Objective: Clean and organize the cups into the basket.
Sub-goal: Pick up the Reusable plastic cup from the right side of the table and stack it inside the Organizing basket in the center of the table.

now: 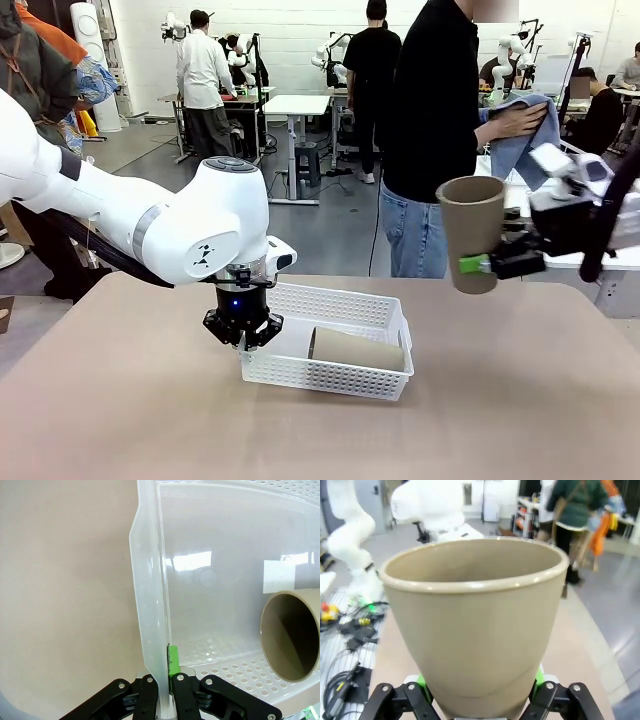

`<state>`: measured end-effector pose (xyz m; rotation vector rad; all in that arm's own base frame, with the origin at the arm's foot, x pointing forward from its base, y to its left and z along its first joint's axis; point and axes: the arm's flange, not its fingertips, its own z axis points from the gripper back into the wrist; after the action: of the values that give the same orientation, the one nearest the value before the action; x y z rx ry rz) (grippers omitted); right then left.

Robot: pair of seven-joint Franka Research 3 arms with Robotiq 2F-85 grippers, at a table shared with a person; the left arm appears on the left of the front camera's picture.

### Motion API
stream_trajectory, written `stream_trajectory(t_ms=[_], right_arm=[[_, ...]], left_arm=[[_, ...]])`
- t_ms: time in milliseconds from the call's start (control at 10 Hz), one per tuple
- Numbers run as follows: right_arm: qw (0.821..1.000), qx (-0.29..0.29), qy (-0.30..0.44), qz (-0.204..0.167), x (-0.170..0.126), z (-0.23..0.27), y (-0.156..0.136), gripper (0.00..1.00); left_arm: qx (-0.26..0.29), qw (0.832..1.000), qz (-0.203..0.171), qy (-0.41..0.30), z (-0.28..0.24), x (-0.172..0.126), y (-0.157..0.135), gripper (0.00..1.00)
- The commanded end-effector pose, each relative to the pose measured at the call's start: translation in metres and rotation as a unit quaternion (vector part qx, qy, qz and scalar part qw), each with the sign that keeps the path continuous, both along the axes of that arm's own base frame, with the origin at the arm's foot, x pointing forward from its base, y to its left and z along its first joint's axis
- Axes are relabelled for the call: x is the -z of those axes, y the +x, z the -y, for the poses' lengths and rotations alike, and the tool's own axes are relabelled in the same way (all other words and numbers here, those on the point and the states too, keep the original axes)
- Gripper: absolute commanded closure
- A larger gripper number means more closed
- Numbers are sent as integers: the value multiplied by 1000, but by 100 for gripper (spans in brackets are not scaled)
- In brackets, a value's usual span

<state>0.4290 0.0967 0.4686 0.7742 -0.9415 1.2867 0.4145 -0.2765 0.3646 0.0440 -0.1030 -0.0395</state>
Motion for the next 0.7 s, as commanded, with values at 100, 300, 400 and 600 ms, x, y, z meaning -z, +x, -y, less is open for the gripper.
stream_trajectory(t_ms=[100,300,400,600], right_arm=[[973,35,-186,-128,-5,-71,54,19],[940,44,-299,-160,1,-118,75,19],[928,25,-336,-158,1,-145,75,19],[917,-14,-367,-157,1,-177,76,19]], left_arm=[[-2,1000,5,2,2,-1,0,100],[-2,1000,5,2,2,-1,0,100],[-2,1000,5,2,2,-1,0,100],[-2,1000,5,2,2,-1,0,100]])
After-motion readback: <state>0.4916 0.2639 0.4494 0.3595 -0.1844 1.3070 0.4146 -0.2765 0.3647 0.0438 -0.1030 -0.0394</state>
